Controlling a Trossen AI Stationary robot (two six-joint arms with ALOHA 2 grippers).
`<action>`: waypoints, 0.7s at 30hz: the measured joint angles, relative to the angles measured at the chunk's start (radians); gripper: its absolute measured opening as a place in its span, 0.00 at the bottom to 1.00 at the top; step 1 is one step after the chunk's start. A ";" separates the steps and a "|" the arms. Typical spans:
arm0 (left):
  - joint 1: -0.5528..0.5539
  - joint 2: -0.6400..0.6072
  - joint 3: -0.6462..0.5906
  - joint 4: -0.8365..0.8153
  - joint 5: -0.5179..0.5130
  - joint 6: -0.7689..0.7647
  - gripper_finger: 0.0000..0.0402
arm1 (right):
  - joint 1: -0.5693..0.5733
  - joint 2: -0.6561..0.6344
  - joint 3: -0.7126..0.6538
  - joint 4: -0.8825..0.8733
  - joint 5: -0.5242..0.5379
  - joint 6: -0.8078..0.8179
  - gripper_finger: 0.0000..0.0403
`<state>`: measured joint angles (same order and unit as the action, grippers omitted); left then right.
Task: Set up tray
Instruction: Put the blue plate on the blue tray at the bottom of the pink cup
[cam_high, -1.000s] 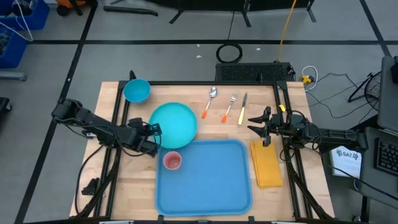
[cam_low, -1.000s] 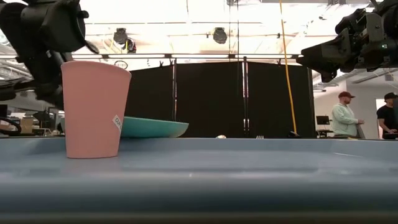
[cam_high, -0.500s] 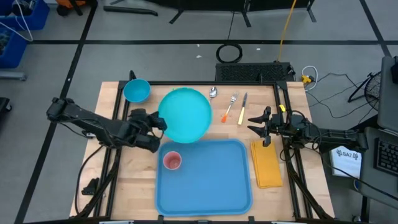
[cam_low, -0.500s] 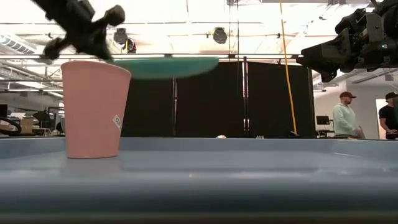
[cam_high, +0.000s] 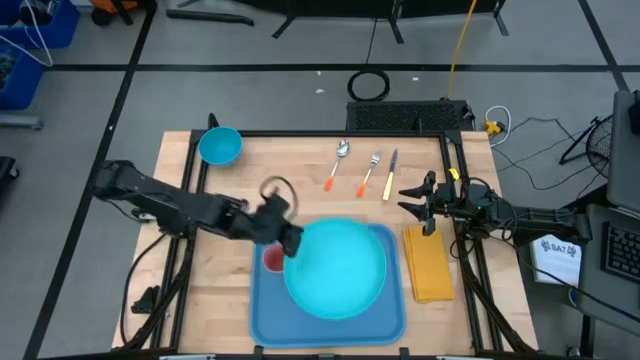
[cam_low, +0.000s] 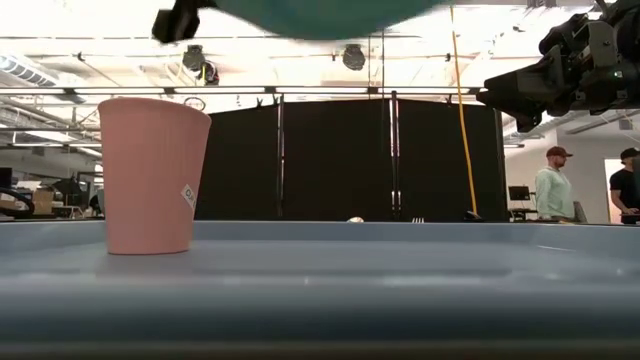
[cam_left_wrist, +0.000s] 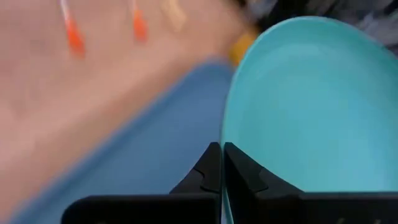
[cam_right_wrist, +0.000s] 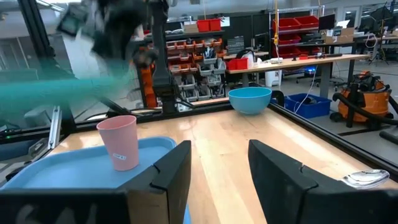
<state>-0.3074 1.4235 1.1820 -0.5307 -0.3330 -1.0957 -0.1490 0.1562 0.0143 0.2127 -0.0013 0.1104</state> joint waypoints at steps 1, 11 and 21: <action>-0.002 0.033 0.000 0.006 0.040 -0.022 0.01 | 0.000 0.000 0.000 0.000 0.000 0.000 0.38; -0.042 0.242 0.002 0.124 0.276 -0.106 0.01 | 0.000 0.000 0.000 0.018 0.000 0.017 0.38; -0.042 0.285 0.002 0.060 0.326 -0.165 0.01 | 0.000 0.000 0.000 0.042 -0.002 0.036 0.38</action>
<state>-0.3494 1.7084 1.1835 -0.4710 -0.0070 -1.2604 -0.1486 0.1566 0.0143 0.2550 -0.0036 0.1467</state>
